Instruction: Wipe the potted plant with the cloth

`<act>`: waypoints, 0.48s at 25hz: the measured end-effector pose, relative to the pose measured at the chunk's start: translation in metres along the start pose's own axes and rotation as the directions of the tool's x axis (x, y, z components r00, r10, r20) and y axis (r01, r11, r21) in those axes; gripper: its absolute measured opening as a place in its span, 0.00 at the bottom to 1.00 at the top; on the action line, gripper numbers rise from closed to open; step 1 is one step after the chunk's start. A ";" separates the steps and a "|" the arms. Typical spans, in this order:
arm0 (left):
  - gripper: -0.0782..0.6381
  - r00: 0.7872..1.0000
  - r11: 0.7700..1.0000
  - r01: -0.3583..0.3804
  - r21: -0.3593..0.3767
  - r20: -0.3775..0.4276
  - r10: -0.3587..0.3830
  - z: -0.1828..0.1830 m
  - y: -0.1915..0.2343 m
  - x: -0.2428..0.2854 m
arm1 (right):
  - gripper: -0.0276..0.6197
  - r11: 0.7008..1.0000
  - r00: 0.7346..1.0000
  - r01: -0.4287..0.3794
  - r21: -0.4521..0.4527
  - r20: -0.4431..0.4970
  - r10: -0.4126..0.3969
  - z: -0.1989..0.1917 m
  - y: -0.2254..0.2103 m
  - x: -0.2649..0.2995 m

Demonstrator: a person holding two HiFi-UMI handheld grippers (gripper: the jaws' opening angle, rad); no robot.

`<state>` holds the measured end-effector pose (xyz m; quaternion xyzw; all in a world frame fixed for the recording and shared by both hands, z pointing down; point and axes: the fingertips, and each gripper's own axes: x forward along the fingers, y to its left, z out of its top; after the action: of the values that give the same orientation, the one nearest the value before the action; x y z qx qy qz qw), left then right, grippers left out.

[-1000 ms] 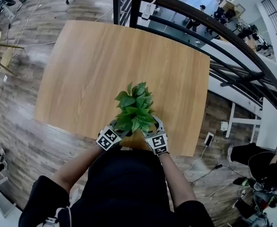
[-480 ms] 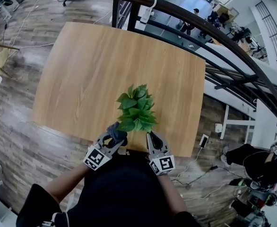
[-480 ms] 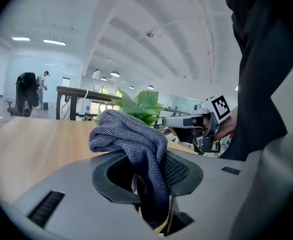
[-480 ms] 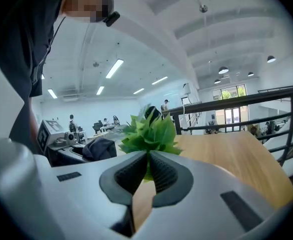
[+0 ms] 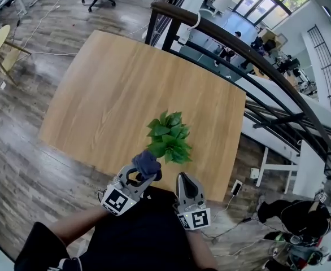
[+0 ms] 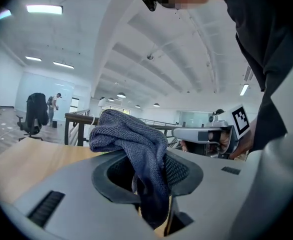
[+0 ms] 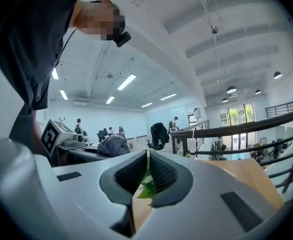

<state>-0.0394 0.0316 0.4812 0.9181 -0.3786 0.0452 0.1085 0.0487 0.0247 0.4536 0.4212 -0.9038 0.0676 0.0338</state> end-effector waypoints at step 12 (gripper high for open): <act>0.31 0.978 0.979 -0.201 0.014 0.054 0.200 0.027 -0.058 -0.003 | 0.08 0.995 0.992 -0.077 -0.061 0.093 0.082 0.028 0.011 -0.051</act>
<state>-0.0008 0.0672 0.4449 0.8770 -0.4716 0.0357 0.0848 0.0728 0.0664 0.4190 0.3865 -0.9220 0.0226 -0.0002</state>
